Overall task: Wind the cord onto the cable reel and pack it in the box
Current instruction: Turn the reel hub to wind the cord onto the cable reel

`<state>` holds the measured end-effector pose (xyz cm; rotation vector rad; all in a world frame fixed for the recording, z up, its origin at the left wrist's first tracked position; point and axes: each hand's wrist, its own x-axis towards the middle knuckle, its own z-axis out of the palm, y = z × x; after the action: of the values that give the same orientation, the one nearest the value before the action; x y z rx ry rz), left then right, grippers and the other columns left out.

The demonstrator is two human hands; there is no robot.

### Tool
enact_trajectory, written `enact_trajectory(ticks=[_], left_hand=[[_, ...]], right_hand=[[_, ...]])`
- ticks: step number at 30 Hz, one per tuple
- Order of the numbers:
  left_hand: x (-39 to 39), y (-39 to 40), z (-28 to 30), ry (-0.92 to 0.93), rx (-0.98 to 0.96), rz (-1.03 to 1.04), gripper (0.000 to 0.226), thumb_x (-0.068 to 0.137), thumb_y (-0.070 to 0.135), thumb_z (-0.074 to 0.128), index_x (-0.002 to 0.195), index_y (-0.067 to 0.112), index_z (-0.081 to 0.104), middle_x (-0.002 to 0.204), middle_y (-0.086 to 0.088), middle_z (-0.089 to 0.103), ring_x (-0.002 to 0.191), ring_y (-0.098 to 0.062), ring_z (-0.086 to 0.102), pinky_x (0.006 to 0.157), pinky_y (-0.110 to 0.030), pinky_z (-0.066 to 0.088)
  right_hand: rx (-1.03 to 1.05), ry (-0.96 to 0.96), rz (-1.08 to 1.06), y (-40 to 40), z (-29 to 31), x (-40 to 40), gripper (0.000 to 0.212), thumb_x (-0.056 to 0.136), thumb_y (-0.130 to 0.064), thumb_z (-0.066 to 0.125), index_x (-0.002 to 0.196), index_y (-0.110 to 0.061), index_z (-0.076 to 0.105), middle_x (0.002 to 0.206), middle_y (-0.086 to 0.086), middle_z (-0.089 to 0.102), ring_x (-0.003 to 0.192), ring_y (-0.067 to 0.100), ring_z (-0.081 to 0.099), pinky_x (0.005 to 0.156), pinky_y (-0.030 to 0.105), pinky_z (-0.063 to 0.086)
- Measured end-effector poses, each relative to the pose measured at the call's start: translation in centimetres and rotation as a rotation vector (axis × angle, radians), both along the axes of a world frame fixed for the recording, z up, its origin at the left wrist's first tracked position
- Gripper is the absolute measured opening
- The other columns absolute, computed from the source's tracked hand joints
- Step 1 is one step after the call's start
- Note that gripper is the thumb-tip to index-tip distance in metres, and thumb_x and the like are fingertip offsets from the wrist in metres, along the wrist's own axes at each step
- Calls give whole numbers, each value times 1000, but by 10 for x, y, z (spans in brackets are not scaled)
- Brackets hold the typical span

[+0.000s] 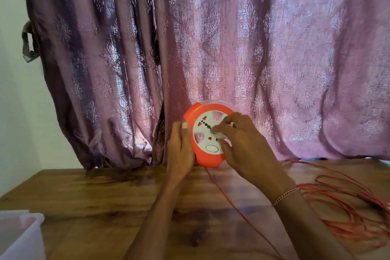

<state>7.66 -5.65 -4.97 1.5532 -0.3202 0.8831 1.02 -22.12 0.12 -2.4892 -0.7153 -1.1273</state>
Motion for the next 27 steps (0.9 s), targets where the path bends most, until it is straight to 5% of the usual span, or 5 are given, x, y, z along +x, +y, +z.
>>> enact_trajectory(ticks=[7,12,18,23,27], left_hand=[[-5,2,0,6,6,8,36,101,57,35,91,27,53,84,15,69,72,3,62,65,-16,50],[-8,2,0,-3,9,21,36,102,54,35,94,24,54,85,16,70,72,4,62,66,-18,51],[-8,0,2,-13,22,18,37,102,55,35,93,24,53,83,8,67,71,-4,60,69,-39,54],[-10,-1,1,-21,40,25,34,101,54,36,91,25,52,80,13,68,67,5,59,62,-23,51],[-12,-1,2,-24,60,39,38,99,56,35,90,22,50,83,4,66,63,3,56,60,-27,47]], right_hand=[[-125,52,26,1,4,-1,53,66,9,55,96,-32,72,148,0,45,124,30,41,81,42,52],[-114,47,3,1,7,-6,54,67,9,59,97,-34,73,146,3,48,121,32,44,87,44,50],[-125,28,-60,10,3,-10,58,76,-6,64,120,-43,65,143,6,49,122,34,43,93,43,46],[-125,-17,-138,9,-1,-7,61,72,-7,70,116,-49,66,130,5,56,111,32,53,82,40,45],[-55,-33,-156,9,-6,-4,62,70,-20,64,123,-52,59,117,4,54,108,28,52,81,38,46]])
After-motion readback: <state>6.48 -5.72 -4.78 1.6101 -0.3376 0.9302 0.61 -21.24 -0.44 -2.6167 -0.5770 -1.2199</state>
